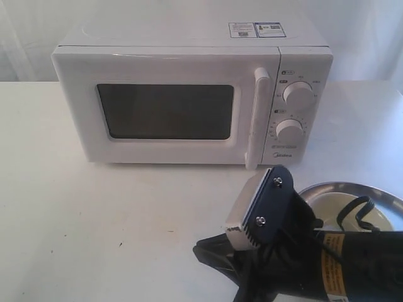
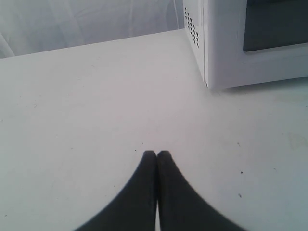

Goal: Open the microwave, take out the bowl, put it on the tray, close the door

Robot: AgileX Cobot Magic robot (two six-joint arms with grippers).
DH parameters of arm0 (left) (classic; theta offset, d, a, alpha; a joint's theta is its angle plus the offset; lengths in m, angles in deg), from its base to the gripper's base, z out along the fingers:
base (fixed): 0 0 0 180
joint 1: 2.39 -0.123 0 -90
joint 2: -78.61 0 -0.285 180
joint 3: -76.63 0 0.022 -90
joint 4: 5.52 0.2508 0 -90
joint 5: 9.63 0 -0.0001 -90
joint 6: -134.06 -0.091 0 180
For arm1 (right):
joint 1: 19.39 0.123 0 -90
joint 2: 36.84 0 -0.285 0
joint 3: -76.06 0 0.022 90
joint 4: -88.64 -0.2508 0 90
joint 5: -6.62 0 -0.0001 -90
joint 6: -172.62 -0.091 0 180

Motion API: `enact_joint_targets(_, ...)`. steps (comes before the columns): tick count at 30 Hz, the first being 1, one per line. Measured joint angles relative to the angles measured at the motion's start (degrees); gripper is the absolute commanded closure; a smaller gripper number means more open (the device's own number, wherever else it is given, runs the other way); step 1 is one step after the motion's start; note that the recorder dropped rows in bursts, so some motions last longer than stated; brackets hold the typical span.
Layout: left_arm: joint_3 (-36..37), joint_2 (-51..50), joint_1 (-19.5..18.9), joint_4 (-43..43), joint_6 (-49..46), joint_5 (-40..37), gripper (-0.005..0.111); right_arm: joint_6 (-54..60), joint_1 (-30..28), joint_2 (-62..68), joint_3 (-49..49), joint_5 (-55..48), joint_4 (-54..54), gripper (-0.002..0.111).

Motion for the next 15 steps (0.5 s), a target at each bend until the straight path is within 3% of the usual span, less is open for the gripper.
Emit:
enact_joint_targets(6,0.00,0.00,0.00,0.00,0.00,0.00,0.107,0.37,0.00,0.00,0.00,2.69,-0.89,0.108)
enact_joint_targets(11,0.00,0.00,0.00,0.00,0.00,0.00,0.107,1.41,0.00,0.00,0.00,19.34,-4.10,0.108)
enact_joint_targets(14,0.00,0.00,0.00,0.00,0.00,0.00,0.107,7.69,0.00,0.00,0.00,10.69,-14.18,0.108)
enact_joint_targets(15,0.00,0.00,0.00,0.00,0.00,0.00,0.107,17.82,0.00,0.00,0.00,1.20,-26.72,0.108)
